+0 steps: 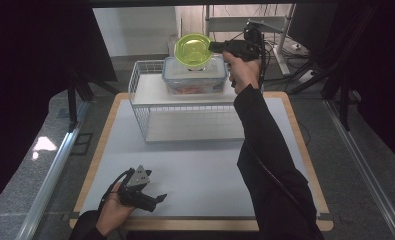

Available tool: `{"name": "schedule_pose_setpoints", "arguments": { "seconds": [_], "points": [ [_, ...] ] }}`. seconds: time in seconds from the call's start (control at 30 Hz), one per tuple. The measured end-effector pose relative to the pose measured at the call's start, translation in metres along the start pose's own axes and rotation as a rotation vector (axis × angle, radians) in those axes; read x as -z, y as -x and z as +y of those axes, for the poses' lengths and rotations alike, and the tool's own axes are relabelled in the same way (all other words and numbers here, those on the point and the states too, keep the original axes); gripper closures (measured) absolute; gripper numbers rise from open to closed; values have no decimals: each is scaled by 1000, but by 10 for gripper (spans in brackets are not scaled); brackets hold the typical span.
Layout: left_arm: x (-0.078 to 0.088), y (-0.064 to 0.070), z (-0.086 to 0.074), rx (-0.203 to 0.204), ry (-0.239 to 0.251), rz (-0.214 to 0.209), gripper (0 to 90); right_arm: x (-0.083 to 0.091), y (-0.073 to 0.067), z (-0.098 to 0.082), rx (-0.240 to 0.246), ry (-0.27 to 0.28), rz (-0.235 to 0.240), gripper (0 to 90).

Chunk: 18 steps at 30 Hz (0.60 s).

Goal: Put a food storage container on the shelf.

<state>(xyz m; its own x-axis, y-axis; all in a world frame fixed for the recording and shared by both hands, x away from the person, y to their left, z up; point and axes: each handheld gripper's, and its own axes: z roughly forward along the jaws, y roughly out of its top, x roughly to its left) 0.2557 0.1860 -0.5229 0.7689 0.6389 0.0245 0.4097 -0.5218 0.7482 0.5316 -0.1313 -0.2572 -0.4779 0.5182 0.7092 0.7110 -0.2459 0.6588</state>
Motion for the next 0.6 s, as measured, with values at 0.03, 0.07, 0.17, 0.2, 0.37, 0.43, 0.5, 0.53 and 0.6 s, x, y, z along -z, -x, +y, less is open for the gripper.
{"name": "schedule_pose_setpoints", "arguments": {
  "seconds": [0.03,0.07,0.17,0.2,0.37,0.43,0.5,0.53,0.6],
  "points": [
    [0,0,0,-1,0,0,37,-1,0,0,-4,2,-20,784],
    [0,0,0,-2,-1,0,37,-1,0,1,-5,6,-34,756],
    [0,0,0,0,-1,0,37,-2,3,1,-6,12,-46,713],
    [0,0,0,0,-2,0,37,-2,3,1,-4,10,-48,707],
    [0,0,0,1,0,0,37,2,2,1,46,18,-59,550],
    [0,0,0,-1,-1,2,37,6,-2,1,97,16,-84,462],
    [0,0,0,-2,-2,3,37,12,-5,0,149,9,-108,414],
    [0,0,0,-1,-1,4,37,15,-6,-1,168,7,-109,392],
    [0,0,0,-1,-1,6,37,24,-7,-8,230,-4,-111,340]
  ]
}}
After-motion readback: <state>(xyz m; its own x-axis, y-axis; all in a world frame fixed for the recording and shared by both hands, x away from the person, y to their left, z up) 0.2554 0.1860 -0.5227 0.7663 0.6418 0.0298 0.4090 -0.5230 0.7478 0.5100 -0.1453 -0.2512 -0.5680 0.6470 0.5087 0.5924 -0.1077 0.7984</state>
